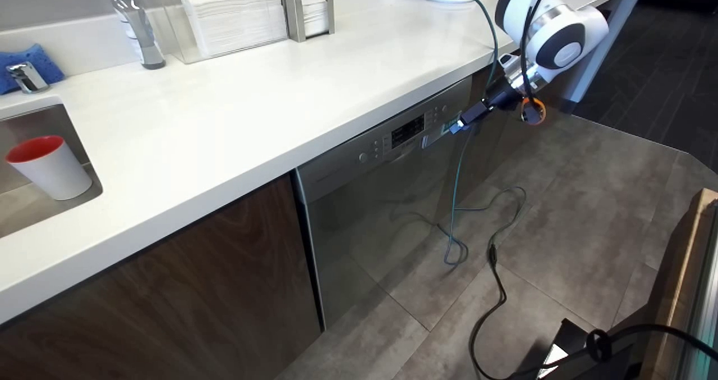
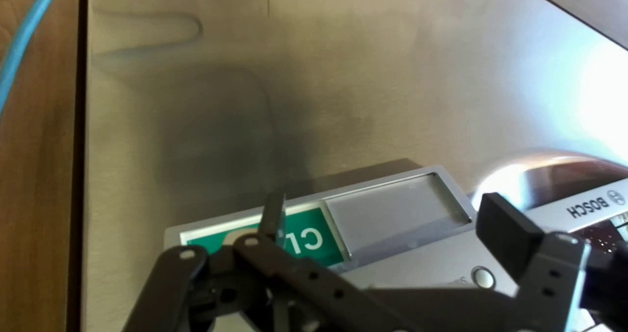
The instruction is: Slide the green label on the dishwasher to the right
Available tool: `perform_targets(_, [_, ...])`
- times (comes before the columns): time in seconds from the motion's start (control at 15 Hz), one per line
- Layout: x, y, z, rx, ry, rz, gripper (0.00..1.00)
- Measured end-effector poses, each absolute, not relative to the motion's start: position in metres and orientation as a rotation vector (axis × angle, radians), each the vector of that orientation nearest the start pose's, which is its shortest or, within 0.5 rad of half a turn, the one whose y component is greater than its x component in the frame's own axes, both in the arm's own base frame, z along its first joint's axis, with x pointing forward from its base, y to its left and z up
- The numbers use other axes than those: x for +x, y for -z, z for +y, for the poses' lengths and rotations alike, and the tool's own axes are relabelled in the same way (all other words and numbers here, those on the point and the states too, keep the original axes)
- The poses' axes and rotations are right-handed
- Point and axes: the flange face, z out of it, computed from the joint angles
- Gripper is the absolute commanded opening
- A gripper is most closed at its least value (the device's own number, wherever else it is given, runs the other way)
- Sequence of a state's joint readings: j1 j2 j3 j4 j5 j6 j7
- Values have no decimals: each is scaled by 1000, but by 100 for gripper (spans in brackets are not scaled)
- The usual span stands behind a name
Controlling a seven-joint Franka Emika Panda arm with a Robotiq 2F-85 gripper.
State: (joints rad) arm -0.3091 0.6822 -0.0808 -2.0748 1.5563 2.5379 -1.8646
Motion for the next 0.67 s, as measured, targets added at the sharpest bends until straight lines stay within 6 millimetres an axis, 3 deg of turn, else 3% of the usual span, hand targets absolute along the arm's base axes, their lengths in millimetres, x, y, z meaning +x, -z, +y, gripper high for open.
perform_targets(0.27, [499,-71,-204,-2680,743,-97,100])
perform_targets(0.53, [503,-69,-203,-2744,763,-104,100])
perform_targets(0.67, [505,-70,-204,-2768,784,-121,72])
